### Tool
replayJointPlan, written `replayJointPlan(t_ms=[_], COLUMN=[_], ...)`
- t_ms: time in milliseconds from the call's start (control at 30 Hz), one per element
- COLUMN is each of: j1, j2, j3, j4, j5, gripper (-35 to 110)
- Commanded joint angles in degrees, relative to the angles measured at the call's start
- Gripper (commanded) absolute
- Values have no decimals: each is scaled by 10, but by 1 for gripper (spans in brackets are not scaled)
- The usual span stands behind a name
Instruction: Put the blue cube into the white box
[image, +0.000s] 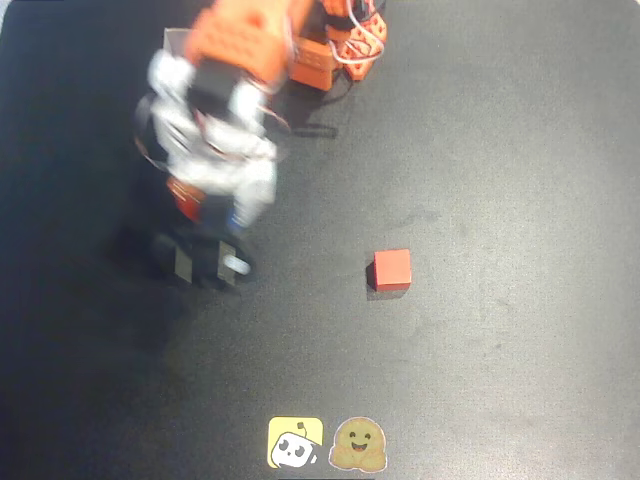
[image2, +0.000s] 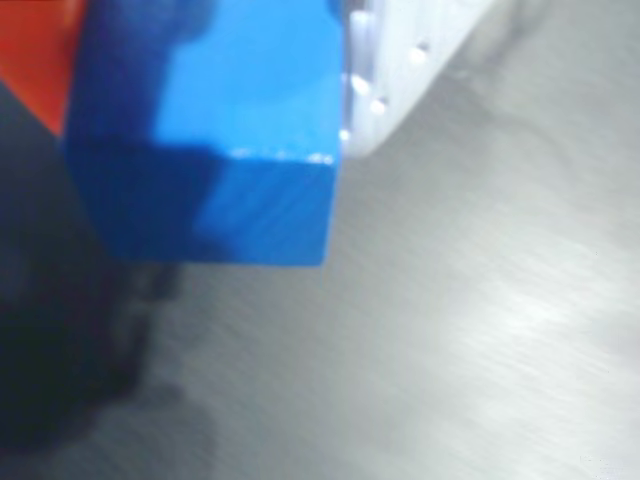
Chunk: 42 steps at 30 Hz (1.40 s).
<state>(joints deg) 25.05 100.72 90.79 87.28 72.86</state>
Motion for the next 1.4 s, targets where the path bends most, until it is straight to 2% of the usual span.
replayJointPlan(t_ms=[0, 367, 700, 900, 1033, 1367], j1=[56, 252, 345, 369, 381, 393], j2=[48, 168, 310, 398, 397, 393], j3=[-25, 10, 113, 202, 229, 349], j4=[25, 124, 159, 157, 142, 45], j5=[-16, -77, -82, -43, -31, -17], gripper=[0, 0, 0, 0, 0, 0])
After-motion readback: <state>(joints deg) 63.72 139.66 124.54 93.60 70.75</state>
